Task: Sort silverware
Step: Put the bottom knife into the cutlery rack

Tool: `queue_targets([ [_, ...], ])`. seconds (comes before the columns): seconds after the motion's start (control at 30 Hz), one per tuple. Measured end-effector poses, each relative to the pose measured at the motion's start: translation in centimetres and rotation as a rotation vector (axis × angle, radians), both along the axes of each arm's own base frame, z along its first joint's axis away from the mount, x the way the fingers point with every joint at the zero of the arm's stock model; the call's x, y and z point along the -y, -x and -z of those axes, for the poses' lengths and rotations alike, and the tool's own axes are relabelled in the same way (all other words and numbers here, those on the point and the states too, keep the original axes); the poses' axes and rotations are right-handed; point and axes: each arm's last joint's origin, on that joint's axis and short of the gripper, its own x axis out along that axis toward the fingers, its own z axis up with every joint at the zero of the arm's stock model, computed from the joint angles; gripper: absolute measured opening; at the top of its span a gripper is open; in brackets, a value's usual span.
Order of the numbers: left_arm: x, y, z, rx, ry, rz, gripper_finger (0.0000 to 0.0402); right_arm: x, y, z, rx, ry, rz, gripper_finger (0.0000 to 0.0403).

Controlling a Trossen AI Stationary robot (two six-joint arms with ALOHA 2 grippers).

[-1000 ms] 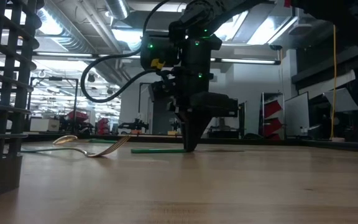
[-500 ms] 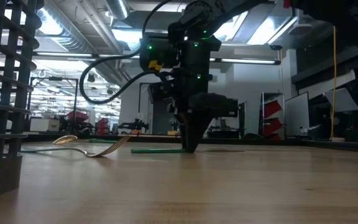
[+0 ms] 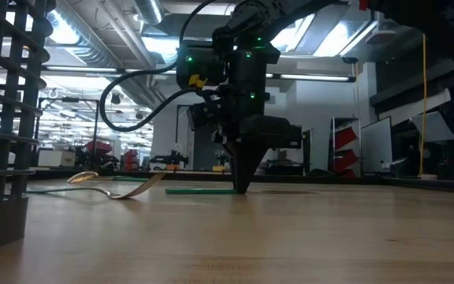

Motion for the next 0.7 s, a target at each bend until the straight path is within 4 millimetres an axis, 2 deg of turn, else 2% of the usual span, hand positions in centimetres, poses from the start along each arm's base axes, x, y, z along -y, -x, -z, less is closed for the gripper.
queue_targets([
  [0.33, 0.0, 0.0, 0.0, 0.000, 0.000, 0.000, 0.0060, 0.0, 0.0, 0.0, -0.005, 0.003, 0.000, 0.0045],
  [0.7, 0.0, 0.0, 0.0, 0.000, 0.000, 0.000, 0.0060, 0.2, -1.3, -2.0, 0.056, 0.019, 0.004, 0.0038],
])
